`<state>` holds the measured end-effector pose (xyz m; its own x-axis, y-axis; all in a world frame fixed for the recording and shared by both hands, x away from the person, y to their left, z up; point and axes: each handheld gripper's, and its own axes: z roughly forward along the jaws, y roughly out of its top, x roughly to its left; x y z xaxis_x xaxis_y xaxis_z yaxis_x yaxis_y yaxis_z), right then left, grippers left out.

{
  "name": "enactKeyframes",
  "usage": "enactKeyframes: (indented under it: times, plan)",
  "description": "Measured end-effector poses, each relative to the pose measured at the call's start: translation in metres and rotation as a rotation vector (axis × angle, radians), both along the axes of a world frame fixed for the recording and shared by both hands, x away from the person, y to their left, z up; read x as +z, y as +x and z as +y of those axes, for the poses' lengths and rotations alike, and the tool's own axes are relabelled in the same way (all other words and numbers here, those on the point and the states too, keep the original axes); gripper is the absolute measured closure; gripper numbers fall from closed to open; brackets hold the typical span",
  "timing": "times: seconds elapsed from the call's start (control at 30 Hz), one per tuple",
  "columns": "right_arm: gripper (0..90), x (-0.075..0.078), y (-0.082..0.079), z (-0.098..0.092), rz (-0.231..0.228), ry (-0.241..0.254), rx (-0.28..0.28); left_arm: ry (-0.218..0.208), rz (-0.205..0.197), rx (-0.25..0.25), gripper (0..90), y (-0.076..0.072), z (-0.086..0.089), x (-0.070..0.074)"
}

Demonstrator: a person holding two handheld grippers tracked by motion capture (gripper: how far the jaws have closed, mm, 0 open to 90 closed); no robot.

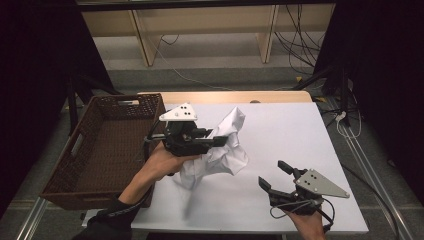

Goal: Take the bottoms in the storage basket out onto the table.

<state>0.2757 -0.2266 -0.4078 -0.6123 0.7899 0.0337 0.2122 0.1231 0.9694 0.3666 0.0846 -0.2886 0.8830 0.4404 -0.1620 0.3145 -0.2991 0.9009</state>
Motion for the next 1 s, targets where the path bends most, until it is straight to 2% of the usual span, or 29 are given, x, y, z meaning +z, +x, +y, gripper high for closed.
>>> enactKeyframes:
  times: [0.2, 0.33, 0.43, 0.47, 0.67, 0.83, 1.0]
  plan:
    - [23.2, 0.0, 0.0, 0.0, -0.002, -0.001, 0.0, -0.003, -0.005, 0.019, 70.7, 0.004, -0.003, -0.003]
    - [23.2, -0.001, 0.0, 0.0, -0.001, 0.0, 0.0, -0.009, 0.014, 0.042, 70.6, 0.01, -0.003, -0.011]
    - [23.2, -0.001, 0.0, 0.0, -0.002, 0.0, 0.0, -0.025, 0.034, 0.086, 70.5, 0.019, 0.0, -0.018]
    - [23.2, -0.001, 0.0, 0.0, -0.002, 0.0, 0.0, -0.025, 0.034, 0.086, 70.5, 0.019, 0.0, -0.018]
    - [23.2, -0.001, 0.0, 0.0, 0.001, -0.002, -0.001, -0.016, 0.022, 0.17, 70.6, 0.028, 0.004, -0.026]
    - [23.2, -0.001, 0.0, -0.001, 0.002, -0.001, -0.002, -0.017, 0.008, 0.195, 70.6, 0.029, 0.006, -0.025]
    - [23.2, -0.001, 0.0, 0.0, -0.002, -0.002, -0.001, -0.014, 0.021, 0.203, 70.5, 0.033, 0.006, -0.029]
